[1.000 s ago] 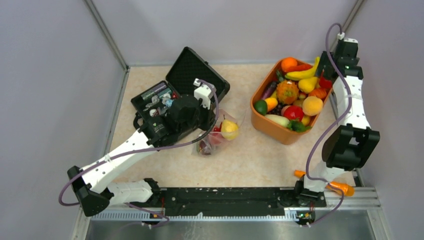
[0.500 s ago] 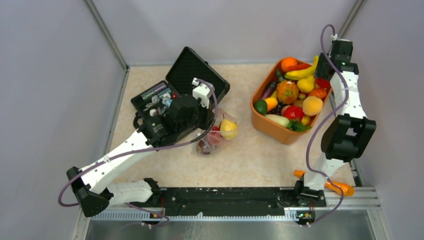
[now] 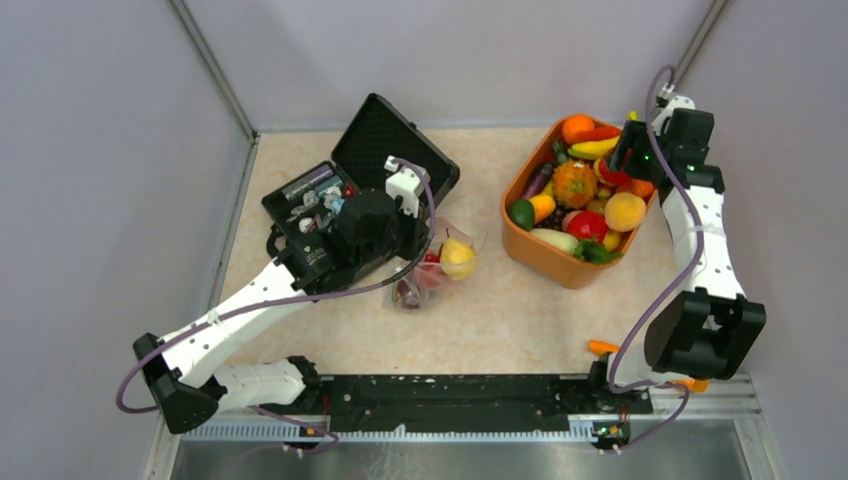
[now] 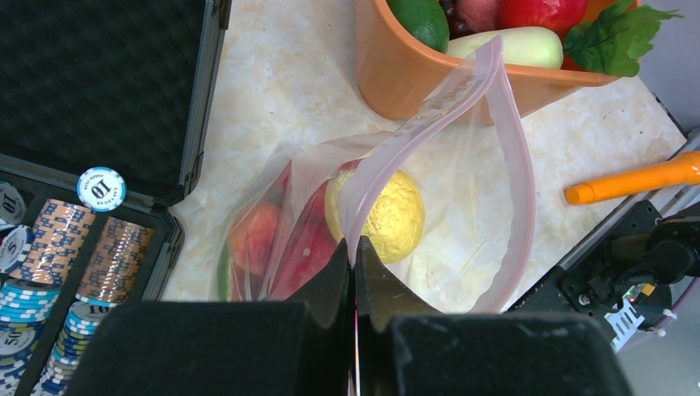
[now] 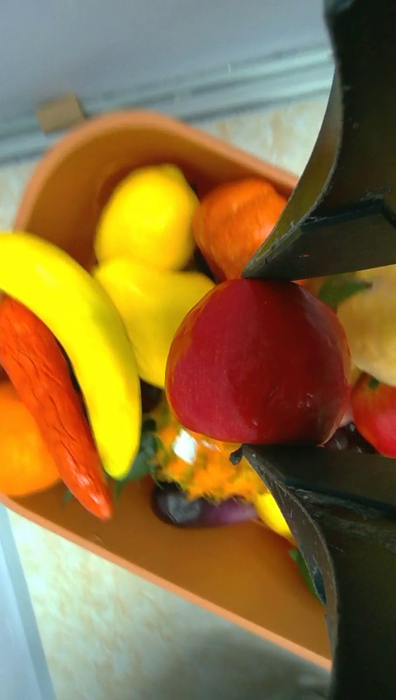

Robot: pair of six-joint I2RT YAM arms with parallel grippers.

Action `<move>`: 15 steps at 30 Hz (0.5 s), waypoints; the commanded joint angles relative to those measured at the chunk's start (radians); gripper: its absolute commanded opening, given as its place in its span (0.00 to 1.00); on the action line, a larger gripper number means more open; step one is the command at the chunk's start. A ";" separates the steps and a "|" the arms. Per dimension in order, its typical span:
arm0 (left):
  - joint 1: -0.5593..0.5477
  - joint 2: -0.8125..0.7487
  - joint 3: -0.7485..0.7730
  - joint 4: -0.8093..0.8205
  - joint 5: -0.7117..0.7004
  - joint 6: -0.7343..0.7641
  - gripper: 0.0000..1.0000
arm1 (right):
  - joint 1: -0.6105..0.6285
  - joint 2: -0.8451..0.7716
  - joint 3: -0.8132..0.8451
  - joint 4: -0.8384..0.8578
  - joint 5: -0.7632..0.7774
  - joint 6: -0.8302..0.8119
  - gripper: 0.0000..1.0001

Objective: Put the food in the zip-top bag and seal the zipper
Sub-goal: Pick up the fake fruit from the bin.

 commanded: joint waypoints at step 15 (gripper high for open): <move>0.004 0.007 0.008 0.047 0.039 -0.047 0.00 | 0.030 -0.278 -0.250 0.217 -0.512 0.239 0.46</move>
